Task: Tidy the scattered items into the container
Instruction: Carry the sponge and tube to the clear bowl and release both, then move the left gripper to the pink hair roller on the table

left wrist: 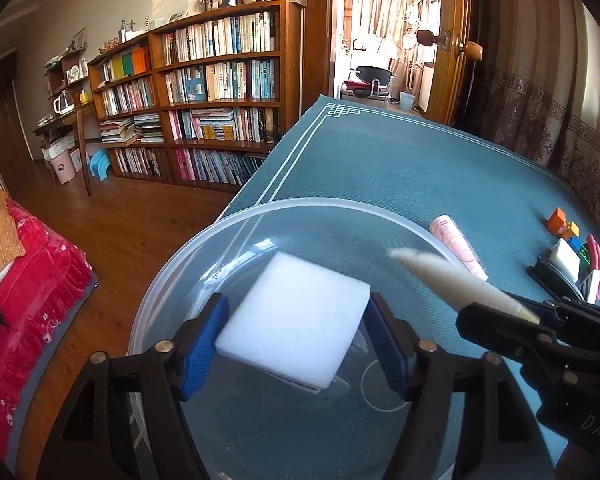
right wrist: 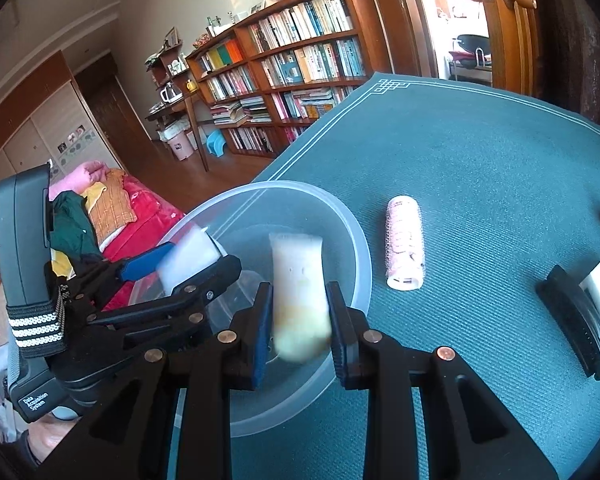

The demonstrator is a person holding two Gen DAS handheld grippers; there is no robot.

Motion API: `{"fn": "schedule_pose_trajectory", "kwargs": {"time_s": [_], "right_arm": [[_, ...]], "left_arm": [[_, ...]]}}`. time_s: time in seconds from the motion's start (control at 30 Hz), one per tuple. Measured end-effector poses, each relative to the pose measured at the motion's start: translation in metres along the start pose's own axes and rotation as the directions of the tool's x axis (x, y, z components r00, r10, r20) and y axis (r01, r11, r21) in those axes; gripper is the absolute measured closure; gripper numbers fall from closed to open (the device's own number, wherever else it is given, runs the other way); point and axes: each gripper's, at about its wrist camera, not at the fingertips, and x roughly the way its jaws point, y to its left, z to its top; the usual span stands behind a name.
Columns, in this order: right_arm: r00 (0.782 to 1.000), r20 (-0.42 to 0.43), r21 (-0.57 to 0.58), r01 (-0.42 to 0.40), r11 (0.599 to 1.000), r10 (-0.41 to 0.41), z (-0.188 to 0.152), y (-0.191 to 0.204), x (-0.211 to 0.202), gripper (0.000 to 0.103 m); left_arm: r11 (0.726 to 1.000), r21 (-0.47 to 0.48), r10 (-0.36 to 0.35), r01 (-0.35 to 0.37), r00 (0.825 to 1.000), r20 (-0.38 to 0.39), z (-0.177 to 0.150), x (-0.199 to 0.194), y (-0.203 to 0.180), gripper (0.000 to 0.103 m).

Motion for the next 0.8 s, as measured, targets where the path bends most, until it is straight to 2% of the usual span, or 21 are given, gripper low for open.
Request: {"fn": "schedule_pose_trajectory", "kwargs": {"time_s": [0.37,0.43,0.73,0.8], "right_arm": [[0.999,-0.028,-0.040,-0.045,0.998,0.044,-0.005,0.009,0.002,0.073],[0.998,-0.037,-0.052,-0.044,0.998,0.042,-0.008,0.012,0.003,0.070],[0.998,-0.043,-0.056,-0.058,0.997,0.056,-0.019,0.013,0.004,0.069],[0.998,-0.033,-0.056,-0.057,0.997,0.056,-0.019,0.013,0.001,0.063]], "left_arm": [[1.000,-0.017,0.021,-0.021,1.000,-0.011,0.002,0.002,0.005,0.020],[0.999,-0.024,0.026,-0.027,1.000,-0.009,0.003,0.001,0.006,0.020],[0.999,-0.043,0.013,-0.013,1.000,-0.019,0.005,-0.001,0.012,0.018],[0.999,-0.046,0.015,-0.016,1.000,-0.020,0.006,-0.002,0.013,0.018]]}}
